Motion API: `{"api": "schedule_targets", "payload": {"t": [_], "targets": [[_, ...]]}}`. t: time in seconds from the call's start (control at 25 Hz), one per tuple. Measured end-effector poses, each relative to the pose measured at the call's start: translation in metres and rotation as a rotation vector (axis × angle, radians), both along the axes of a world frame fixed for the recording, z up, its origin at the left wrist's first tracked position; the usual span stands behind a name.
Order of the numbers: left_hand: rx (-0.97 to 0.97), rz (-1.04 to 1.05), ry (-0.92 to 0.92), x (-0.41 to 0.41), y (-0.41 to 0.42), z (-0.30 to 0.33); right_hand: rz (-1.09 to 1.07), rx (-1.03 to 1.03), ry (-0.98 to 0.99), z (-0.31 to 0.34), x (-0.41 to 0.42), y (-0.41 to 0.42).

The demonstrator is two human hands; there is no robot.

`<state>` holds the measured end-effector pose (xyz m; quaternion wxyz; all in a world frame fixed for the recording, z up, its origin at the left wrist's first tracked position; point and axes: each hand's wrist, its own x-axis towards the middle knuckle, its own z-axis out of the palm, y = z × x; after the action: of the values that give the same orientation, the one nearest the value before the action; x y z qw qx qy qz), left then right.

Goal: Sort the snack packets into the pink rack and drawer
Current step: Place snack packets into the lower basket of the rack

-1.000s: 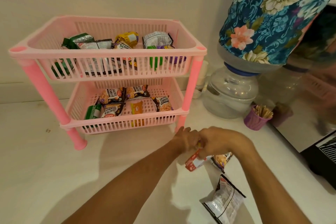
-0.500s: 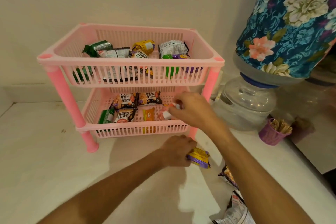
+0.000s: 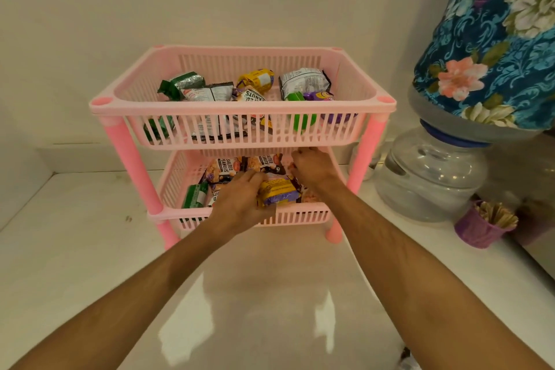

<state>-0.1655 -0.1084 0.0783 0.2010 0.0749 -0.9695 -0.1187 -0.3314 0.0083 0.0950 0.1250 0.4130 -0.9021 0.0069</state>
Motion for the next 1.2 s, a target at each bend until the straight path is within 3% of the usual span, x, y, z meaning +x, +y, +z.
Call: {"api": "schedule_targets", "payload": {"t": [0.12, 0.24, 0.56, 0.72, 1.0, 1.2], "targets": [[0.124, 0.066, -0.010, -0.023, -0.008, -0.007, -0.044, -0.063, -0.075, -0.011, -0.014, -0.002], [0.118, 0.115, -0.119, -0.043, -0.013, -0.012, -0.090, -0.228, -0.178, -0.019, -0.022, -0.005], [0.121, 0.260, -0.271, -0.076, -0.009, -0.026, -0.202, -0.357, -0.233, -0.038, -0.033, -0.019], [0.300, 0.255, -0.303, -0.078, -0.001, -0.023, -0.219, -0.573, -0.292, -0.036, -0.029, -0.023], [0.050, 0.122, 0.088, -0.041, 0.020, -0.020, -0.010, -0.585, -0.219, -0.029, 0.005, -0.007], [-0.105, -0.006, 0.194, -0.005, 0.051, -0.033, 0.120, -0.694, -0.225, -0.035, 0.058, 0.034]]}}
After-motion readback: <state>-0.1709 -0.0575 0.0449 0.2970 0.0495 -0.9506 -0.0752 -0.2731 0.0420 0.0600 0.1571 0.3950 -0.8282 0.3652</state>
